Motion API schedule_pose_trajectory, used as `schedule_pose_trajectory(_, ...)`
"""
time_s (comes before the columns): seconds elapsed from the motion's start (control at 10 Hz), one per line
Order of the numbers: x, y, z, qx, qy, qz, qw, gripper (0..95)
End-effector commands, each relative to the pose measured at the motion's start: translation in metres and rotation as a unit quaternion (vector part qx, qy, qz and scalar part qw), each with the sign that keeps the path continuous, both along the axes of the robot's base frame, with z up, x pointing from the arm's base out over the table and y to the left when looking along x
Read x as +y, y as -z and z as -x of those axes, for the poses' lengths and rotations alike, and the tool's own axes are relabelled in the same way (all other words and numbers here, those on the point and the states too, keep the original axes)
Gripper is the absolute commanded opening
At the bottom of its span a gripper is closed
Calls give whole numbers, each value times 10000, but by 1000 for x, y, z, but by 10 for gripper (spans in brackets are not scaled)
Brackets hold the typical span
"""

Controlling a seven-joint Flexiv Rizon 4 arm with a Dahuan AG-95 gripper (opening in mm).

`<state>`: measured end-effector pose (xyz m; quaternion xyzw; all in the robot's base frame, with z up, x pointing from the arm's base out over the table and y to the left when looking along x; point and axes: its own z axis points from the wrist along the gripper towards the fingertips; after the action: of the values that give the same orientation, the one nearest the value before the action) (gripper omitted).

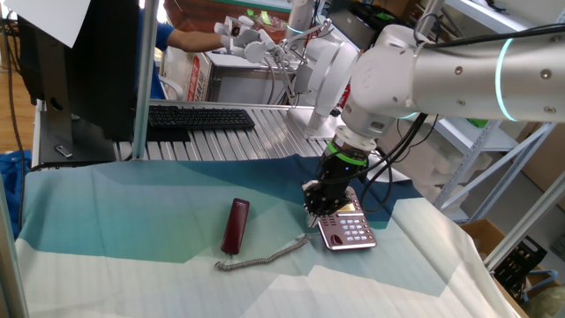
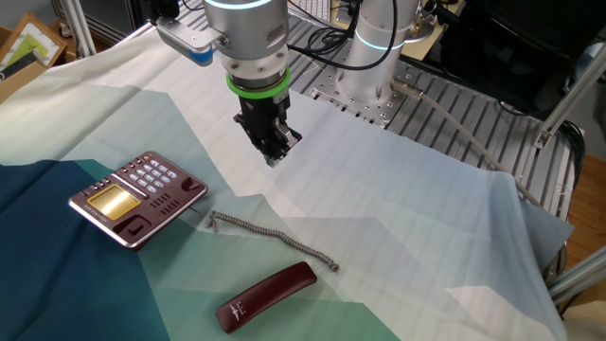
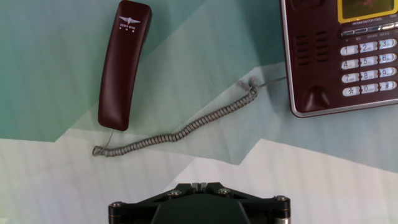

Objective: Place the handset of the telephone on the corresponding phone cradle

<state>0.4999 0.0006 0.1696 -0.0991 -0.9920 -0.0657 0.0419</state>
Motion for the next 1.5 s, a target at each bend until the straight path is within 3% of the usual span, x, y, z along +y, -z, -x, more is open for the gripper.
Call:
schedule_pose_trajectory(0.1, 0, 0, 0, 13, 6, -6, 10000, 0)
schedule_pose_trajectory(1.5, 1, -1, 1, 19, 13, -5, 10000, 0)
